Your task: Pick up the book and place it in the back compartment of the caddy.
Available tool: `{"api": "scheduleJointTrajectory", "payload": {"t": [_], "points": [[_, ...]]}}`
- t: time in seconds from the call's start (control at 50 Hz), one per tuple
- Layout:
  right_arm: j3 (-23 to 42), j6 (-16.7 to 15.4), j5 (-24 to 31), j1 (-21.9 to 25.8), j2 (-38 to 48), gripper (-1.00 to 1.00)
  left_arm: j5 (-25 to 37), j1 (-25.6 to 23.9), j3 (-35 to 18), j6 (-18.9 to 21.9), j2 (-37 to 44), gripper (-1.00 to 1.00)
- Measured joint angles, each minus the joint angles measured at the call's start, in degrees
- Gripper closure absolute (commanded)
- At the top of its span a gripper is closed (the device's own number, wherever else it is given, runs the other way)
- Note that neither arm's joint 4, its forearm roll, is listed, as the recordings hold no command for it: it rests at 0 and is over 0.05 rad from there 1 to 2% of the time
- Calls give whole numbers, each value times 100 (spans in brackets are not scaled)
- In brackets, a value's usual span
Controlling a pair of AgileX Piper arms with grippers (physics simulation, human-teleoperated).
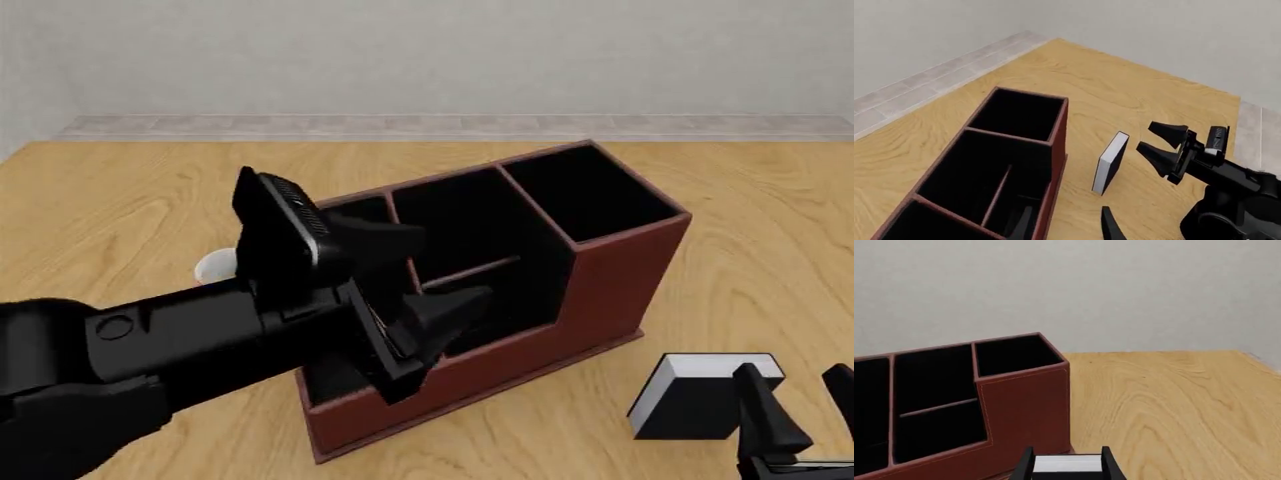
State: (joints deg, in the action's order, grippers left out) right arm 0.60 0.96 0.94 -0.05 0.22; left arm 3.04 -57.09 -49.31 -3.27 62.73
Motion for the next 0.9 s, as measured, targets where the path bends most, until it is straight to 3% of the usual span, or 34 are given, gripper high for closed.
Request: {"api": "scheduleJointTrajectory", "payload": {"t": [0.48, 0.9], "points": [[-8, -1, -15, 2, 7, -100, 46, -485, -905, -149, 1347, -100], [-13, 6, -30, 2, 20, -100, 174, -823, -1618, 19, 2610, -100]]}}
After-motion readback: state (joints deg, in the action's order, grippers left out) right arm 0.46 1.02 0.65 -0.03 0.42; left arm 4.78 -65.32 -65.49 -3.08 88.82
